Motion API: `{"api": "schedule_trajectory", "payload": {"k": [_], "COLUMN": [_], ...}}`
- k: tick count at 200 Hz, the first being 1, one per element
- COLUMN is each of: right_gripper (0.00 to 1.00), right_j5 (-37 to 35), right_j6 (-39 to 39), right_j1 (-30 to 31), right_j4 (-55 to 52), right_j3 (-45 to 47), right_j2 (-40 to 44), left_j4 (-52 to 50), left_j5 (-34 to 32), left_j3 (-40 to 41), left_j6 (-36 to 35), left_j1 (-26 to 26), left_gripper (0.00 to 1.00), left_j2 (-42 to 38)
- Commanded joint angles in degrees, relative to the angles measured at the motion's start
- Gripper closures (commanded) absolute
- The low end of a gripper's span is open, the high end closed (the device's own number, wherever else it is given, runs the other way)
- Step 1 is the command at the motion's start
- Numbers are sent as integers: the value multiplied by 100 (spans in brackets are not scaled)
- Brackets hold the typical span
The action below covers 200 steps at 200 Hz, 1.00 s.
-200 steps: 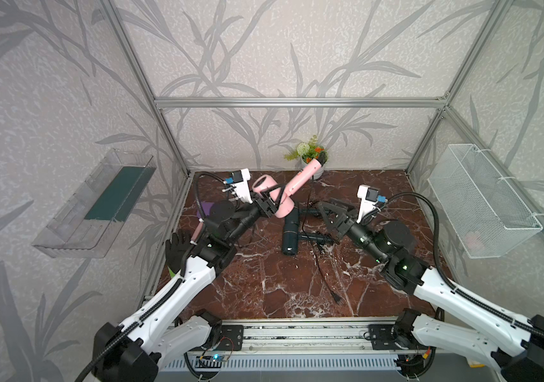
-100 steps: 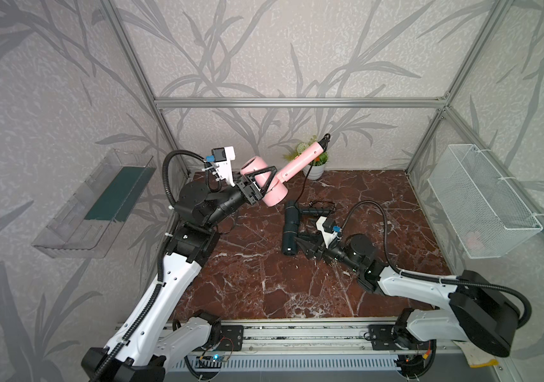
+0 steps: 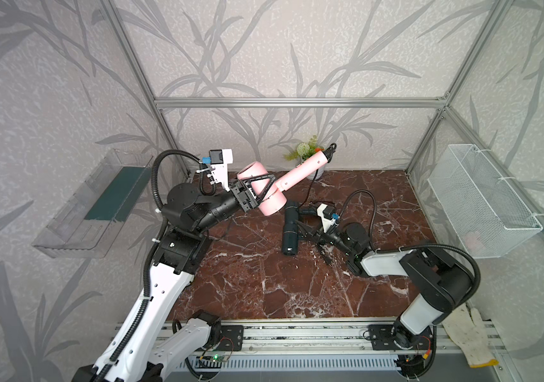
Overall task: Wrap the cord around the hair dryer
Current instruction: Wrap the power cord around the hair dryer.
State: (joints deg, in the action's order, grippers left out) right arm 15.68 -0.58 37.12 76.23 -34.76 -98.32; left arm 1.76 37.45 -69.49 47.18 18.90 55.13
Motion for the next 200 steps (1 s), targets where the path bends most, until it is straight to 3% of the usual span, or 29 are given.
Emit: {"api": "schedule_trajectory", "payload": {"k": [1,29,44,52,62,86,103,127,148,178,200], "right_gripper": [13,15,26,35,60,100,100,100,100,100,100], "right_j5": [249,277,291,281,298,325,294,-36,-580,-1453,-2013], "right_j6": [16,117,128,126,173,466,705,1981,2669,3440,4047], "right_j1": [-3,-28,-45,-60,-74,-74,-52,387,775,1058,1281], "right_j4": [437,437,437,437,441,422,-269,-4139,-6112,-8229,-9353], "right_j3": [-342,-702,-811,-830,-768,-354,-2,-420,-962,-2082,-3076], "right_j2": [-340,-811,-1058,-1170,-1218,-860,74,2171,3267,3964,4076], "left_j4": [367,673,830,906,975,1356,1646,2741,3907,5496,5453], "left_j5": [134,142,101,70,-16,-209,-328,-515,-536,-569,-407], "left_j3": [-325,-303,-270,-258,-238,-108,-6,381,599,810,785], "left_j6": [213,483,582,629,650,747,817,1197,1671,2206,2007], "left_j1": [-9,-9,-9,-9,-9,-9,-9,-9,25,269,496], "left_gripper": [100,100,100,100,100,100,100,100,100,100,100], "left_j2": [-108,-115,-134,-151,-171,-163,-14,361,907,1760,2119]}}
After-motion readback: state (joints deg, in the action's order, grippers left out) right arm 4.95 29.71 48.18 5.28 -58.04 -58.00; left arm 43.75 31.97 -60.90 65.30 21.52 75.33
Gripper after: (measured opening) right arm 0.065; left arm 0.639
